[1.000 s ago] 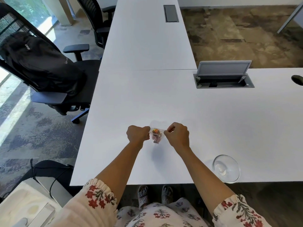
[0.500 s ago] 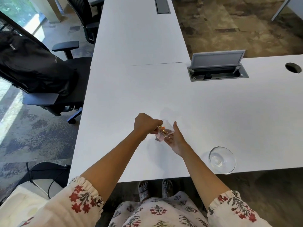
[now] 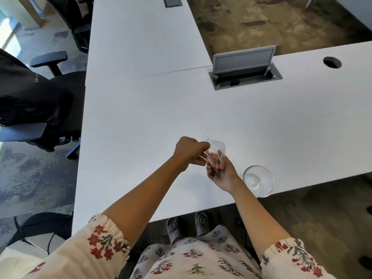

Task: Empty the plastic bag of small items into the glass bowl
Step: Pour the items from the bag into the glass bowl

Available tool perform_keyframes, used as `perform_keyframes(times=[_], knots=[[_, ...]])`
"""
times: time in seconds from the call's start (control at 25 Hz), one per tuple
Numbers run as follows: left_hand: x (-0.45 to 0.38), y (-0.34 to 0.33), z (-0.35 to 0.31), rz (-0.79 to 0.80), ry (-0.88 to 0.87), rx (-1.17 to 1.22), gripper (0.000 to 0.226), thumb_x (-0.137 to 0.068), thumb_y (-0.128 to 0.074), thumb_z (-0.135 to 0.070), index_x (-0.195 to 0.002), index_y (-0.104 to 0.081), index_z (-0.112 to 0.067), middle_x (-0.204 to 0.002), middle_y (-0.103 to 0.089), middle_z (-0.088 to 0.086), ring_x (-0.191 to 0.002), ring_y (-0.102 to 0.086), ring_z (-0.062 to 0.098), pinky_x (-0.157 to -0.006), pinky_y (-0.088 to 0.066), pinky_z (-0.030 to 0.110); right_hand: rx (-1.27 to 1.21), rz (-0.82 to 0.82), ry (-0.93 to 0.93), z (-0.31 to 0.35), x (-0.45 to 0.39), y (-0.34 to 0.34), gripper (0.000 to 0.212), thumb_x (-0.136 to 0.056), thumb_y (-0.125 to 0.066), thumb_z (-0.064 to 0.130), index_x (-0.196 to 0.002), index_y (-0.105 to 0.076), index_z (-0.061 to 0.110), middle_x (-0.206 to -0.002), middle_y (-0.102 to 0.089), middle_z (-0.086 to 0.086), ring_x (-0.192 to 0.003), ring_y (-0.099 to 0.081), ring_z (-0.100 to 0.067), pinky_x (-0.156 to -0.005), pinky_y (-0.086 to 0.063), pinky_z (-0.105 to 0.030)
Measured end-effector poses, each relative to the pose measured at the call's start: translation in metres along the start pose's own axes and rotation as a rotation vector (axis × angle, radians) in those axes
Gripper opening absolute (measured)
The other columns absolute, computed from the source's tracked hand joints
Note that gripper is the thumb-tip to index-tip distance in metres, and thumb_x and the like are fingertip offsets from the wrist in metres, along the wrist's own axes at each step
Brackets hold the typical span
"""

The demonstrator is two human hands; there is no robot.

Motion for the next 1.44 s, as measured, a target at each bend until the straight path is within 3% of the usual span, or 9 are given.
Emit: perform_keyframes(times=[0.12, 0.28, 0.48, 0.64, 0.76, 0.96, 1.04, 1.2, 1.44], knots=[[-0.001, -0.019, 0.003, 0.062, 0.012, -0.069, 0.014, -0.07, -0.069, -0.019, -0.07, -0.06, -0.009, -0.063, -0.074, 0.006, -0.052, -0.07, 0.018, -0.051, -0.057, 0.024, -0.136, -0.006, 0.002, 0.001, 0.011, 0.02, 0.037, -0.096, -0.055, 0.031, -0.116, -0.064, 0.001, -0.078, -0.065, -0.011, -0.067, -0.063, -0.017, -0.059, -0.059, -0.025], [-0.007, -0.042, 0.015, 0.113, -0.007, -0.14, 0.016, -0.082, -0.069, -0.024, -0.08, -0.07, -0.008, -0.074, -0.076, 0.003, -0.064, -0.071, 0.016, -0.061, -0.056, 0.025, -0.205, -0.101, 0.123, 0.015, 0.028, 0.056, 0.044, -0.097, -0.059, 0.033, -0.13, -0.06, 0.004, -0.093, -0.071, -0.013, -0.075, -0.069, -0.02, -0.059, -0.06, -0.027], [-0.011, -0.081, 0.033, 0.258, -0.129, -0.28, 0.02, -0.09, -0.066, -0.022, -0.096, -0.073, -0.004, -0.101, -0.078, 0.006, -0.092, -0.071, 0.019, -0.076, -0.053, 0.029, -0.139, -0.316, 0.291, 0.043, 0.056, 0.111, 0.032, -0.093, -0.067, 0.042, -0.114, -0.066, 0.019, -0.121, -0.067, -0.01, -0.102, -0.072, -0.024, -0.067, -0.062, -0.029], [-0.011, -0.114, 0.042, 0.362, -0.299, -0.572, 0.034, -0.095, -0.066, -0.028, -0.126, -0.067, -0.014, -0.135, -0.067, 0.003, -0.124, -0.061, 0.02, -0.098, -0.048, 0.029, -0.104, -0.444, 0.373, 0.061, 0.073, 0.148, 0.044, -0.095, -0.064, 0.04, -0.131, -0.057, 0.015, -0.135, -0.06, -0.009, -0.12, -0.061, -0.025, -0.101, -0.054, -0.04], [-0.011, -0.13, 0.054, 0.473, -0.396, -0.774, 0.056, -0.096, -0.065, -0.033, -0.148, -0.05, -0.017, -0.158, -0.048, 0.005, -0.145, -0.045, 0.025, -0.117, -0.037, 0.039, -0.056, -0.483, 0.367, 0.067, 0.083, 0.163, 0.041, -0.098, -0.06, 0.036, -0.133, -0.052, 0.015, -0.131, -0.059, -0.007, -0.11, -0.063, -0.024, -0.089, -0.056, -0.038], [-0.015, -0.147, 0.08, 0.636, -0.68, -1.336, 0.088, -0.093, -0.068, -0.038, -0.164, -0.021, -0.015, -0.175, -0.011, 0.007, -0.162, -0.005, 0.025, -0.128, -0.017, 0.048, 0.252, -0.548, 0.332, 0.066, 0.087, 0.179, 0.035, -0.103, -0.052, 0.032, -0.131, -0.056, 0.012, -0.128, -0.062, -0.009, -0.105, -0.065, -0.02, -0.087, -0.054, -0.035], [-0.019, -0.15, 0.09, 0.675, -0.7, -1.469, 0.097, -0.093, -0.07, -0.039, -0.166, -0.011, -0.015, -0.175, 0.002, 0.006, -0.162, 0.004, 0.024, -0.129, -0.009, 0.049, 0.361, -0.605, 0.363, 0.065, 0.087, 0.183, 0.032, -0.103, -0.053, 0.032, -0.128, -0.058, 0.012, -0.123, -0.065, -0.009, -0.099, -0.067, -0.018, -0.081, -0.057, -0.031], [-0.024, -0.153, 0.097, 0.7, -0.675, -1.545, 0.101, -0.093, -0.069, -0.042, -0.166, -0.004, -0.016, -0.175, 0.009, 0.005, -0.162, 0.01, 0.024, -0.13, -0.005, 0.05, 0.611, -0.725, 0.431, 0.063, 0.085, 0.187, 0.037, -0.1, -0.056, 0.04, -0.123, -0.061, 0.012, -0.121, -0.068, -0.009, -0.104, -0.067, -0.023, -0.093, -0.056, -0.039], [-0.025, -0.154, 0.097, 0.705, -0.678, -1.552, 0.099, -0.095, -0.066, -0.044, -0.167, -0.005, -0.015, -0.175, 0.009, 0.005, -0.162, 0.011, 0.023, -0.129, -0.002, 0.051, 0.838, -0.783, 0.499, 0.061, 0.086, 0.178, 0.043, -0.099, -0.056, 0.044, -0.126, -0.062, 0.012, -0.115, -0.067, -0.005, -0.099, -0.063, -0.019, -0.072, -0.048, -0.025]])
Point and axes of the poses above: each hand's wrist, its own x-axis away from the middle knuckle, its own y-axis out of the back of the hand, z = x × y, the point moved 2 cm from there along -x, towards the middle knuckle
